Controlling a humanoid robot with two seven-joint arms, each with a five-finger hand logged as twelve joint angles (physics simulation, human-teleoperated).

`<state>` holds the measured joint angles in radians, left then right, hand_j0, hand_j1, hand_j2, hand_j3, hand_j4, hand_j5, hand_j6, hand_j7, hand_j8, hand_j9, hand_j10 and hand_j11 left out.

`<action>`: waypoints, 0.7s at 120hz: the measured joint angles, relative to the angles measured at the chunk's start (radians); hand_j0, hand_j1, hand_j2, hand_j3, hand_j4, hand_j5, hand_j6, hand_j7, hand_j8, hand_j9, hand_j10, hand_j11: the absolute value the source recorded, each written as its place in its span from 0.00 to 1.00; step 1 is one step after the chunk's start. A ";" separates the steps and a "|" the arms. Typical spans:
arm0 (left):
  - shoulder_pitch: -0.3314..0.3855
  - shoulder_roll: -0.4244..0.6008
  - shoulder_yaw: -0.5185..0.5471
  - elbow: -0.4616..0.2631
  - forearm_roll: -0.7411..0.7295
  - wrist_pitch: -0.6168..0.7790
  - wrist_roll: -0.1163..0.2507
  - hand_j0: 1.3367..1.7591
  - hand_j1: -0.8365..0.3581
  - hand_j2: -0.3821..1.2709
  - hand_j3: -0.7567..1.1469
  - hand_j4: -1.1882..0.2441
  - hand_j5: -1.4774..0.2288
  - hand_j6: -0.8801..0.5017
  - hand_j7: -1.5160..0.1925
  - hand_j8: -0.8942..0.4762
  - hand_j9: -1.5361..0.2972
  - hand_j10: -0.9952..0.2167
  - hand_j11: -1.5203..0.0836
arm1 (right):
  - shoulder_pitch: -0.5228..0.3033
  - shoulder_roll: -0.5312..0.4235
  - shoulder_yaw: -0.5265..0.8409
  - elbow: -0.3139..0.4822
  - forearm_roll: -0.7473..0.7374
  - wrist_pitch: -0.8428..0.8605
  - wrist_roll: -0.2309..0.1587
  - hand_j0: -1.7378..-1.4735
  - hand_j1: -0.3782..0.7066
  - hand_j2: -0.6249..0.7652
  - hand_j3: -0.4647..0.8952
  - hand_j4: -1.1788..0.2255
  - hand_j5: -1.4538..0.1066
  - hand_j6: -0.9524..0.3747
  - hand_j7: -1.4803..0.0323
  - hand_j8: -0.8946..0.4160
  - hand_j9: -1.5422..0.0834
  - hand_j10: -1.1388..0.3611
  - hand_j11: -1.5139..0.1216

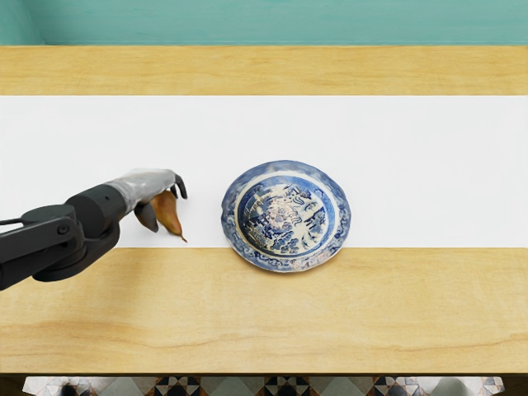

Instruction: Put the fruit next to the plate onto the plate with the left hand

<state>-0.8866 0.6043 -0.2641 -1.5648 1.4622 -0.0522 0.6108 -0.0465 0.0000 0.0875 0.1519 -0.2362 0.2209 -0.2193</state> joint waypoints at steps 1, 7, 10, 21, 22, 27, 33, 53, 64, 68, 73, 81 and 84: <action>0.000 0.000 0.000 0.000 0.000 0.000 0.000 0.76 0.54 0.29 0.40 0.49 0.53 0.30 0.55 0.37 0.51 0.43 0.57 | 0.000 0.000 0.000 0.000 0.000 0.000 0.000 0.30 0.05 0.45 0.34 0.82 0.91 0.70 0.96 0.67 0.93 0.74 0.91; 0.000 0.001 0.001 0.000 0.000 0.000 0.000 0.76 0.52 0.30 0.40 0.48 0.51 0.28 0.53 0.35 0.50 0.42 0.56 | 0.000 0.000 0.000 0.000 0.000 0.000 0.000 0.30 0.05 0.45 0.34 0.82 0.91 0.70 0.96 0.67 0.93 0.74 0.91; 0.000 0.002 0.001 0.000 -0.001 0.000 0.000 0.76 0.51 0.30 0.40 0.47 0.51 0.27 0.53 0.34 0.49 0.41 0.55 | 0.000 0.000 0.000 0.000 0.000 0.000 0.000 0.30 0.05 0.45 0.34 0.82 0.91 0.70 0.96 0.67 0.93 0.74 0.91; 0.000 0.002 0.001 0.000 -0.004 0.000 0.000 0.76 0.49 0.32 0.40 0.45 0.48 0.25 0.50 0.31 0.47 0.39 0.53 | 0.000 0.000 0.000 0.000 0.000 0.000 0.000 0.30 0.05 0.45 0.34 0.82 0.91 0.70 0.96 0.67 0.93 0.74 0.91; 0.000 0.002 0.001 0.000 -0.004 0.000 0.000 0.76 0.49 0.33 0.40 0.45 0.48 0.24 0.50 0.31 0.47 0.38 0.52 | 0.000 0.000 0.000 0.000 0.000 0.000 0.000 0.30 0.05 0.45 0.34 0.82 0.91 0.70 0.96 0.67 0.93 0.74 0.91; 0.000 0.002 0.001 0.000 -0.006 0.000 0.000 0.76 0.48 0.34 0.40 0.44 0.47 0.24 0.49 0.30 0.46 0.37 0.51 | 0.000 0.000 0.000 0.000 0.000 0.000 0.000 0.30 0.05 0.45 0.34 0.82 0.91 0.70 0.96 0.67 0.93 0.74 0.91; 0.000 0.003 0.001 0.000 -0.007 0.000 0.000 0.76 0.47 0.36 0.40 0.43 0.46 0.24 0.48 0.30 0.45 0.37 0.50 | 0.000 0.000 0.000 0.000 0.000 0.000 0.000 0.30 0.05 0.45 0.34 0.82 0.91 0.70 0.96 0.67 0.93 0.74 0.91; 0.001 0.002 0.002 0.000 -0.007 -0.001 0.000 0.75 0.47 0.34 0.40 0.41 0.44 0.26 0.45 0.32 0.42 0.34 0.48 | 0.000 0.000 0.000 0.000 0.000 0.000 0.000 0.30 0.05 0.45 0.34 0.82 0.91 0.70 0.96 0.67 0.93 0.74 0.91; 0.002 0.002 0.002 0.000 -0.006 -0.001 0.001 0.75 0.48 0.33 0.40 0.40 0.44 0.26 0.45 0.33 0.42 0.33 0.47 | 0.000 0.000 0.000 0.000 0.000 0.000 0.000 0.30 0.05 0.45 0.34 0.82 0.91 0.70 0.96 0.67 0.93 0.74 0.91; 0.002 0.002 0.002 0.000 -0.006 -0.001 0.001 0.75 0.48 0.33 0.40 0.40 0.44 0.26 0.45 0.33 0.41 0.33 0.46 | 0.000 0.000 0.000 0.000 0.000 0.000 0.000 0.30 0.05 0.45 0.34 0.82 0.91 0.70 0.96 0.67 0.93 0.74 0.91; 0.002 0.002 0.002 0.000 -0.006 -0.001 0.001 0.75 0.48 0.33 0.40 0.39 0.44 0.26 0.44 0.33 0.41 0.33 0.46 | 0.000 0.000 0.000 0.000 0.000 0.000 0.000 0.30 0.05 0.45 0.34 0.82 0.91 0.70 0.96 0.67 0.93 0.74 0.91; 0.002 0.002 0.003 0.000 -0.007 -0.001 0.001 0.75 0.48 0.34 0.40 0.38 0.43 0.26 0.43 0.33 0.40 0.32 0.45 | 0.000 0.000 0.000 0.000 0.000 0.000 0.000 0.30 0.05 0.45 0.34 0.82 0.91 0.70 0.96 0.67 0.93 0.74 0.91; 0.002 0.002 0.003 0.000 -0.009 -0.001 0.001 0.75 0.48 0.34 0.40 0.38 0.42 0.26 0.43 0.33 0.40 0.31 0.45 | 0.000 0.000 0.000 0.000 0.000 0.000 0.000 0.30 0.05 0.45 0.34 0.82 0.91 0.70 0.96 0.67 0.93 0.74 0.91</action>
<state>-0.8851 0.6059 -0.2615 -1.5644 1.4536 -0.0532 0.6118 -0.0466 0.0000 0.0875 0.1519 -0.2362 0.2209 -0.2193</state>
